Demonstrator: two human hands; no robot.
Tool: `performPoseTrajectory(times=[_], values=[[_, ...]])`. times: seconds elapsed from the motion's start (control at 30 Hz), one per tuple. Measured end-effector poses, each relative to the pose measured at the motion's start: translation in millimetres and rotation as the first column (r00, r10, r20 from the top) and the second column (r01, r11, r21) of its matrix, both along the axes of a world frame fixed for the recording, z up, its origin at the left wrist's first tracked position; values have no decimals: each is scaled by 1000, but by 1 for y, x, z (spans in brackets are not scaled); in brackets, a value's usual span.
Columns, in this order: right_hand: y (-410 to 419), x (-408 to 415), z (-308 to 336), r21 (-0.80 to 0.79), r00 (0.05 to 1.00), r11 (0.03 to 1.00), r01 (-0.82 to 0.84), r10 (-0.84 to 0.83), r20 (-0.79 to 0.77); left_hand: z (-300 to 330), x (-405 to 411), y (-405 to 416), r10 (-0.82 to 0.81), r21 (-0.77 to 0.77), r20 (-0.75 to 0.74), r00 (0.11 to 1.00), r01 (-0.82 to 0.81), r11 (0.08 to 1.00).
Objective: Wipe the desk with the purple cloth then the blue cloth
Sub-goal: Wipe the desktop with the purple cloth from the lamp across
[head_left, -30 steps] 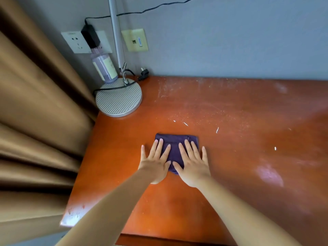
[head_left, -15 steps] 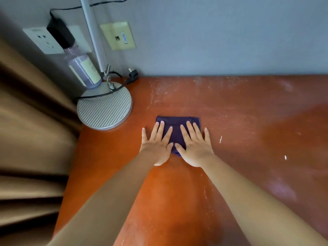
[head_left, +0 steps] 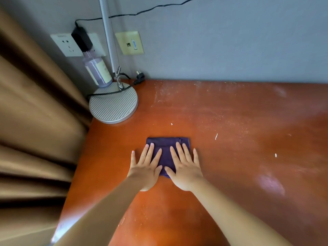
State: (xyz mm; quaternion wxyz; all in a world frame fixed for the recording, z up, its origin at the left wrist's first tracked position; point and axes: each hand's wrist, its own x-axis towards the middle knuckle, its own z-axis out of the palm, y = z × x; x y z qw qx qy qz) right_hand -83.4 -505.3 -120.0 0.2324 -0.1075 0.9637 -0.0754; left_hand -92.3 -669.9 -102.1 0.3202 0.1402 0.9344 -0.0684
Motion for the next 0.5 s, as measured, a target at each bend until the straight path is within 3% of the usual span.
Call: performPoseTrajectory(times=[0.2, 0.5], values=[[0, -19, 1, 14, 999, 1000, -15, 16, -30, 2, -19, -7, 5, 45, 4, 1000, -6, 999], [-4, -68, -3, -7, 991, 991, 136, -136, -13, 5, -100, -4, -104, 46, -7, 995, 105, 993]])
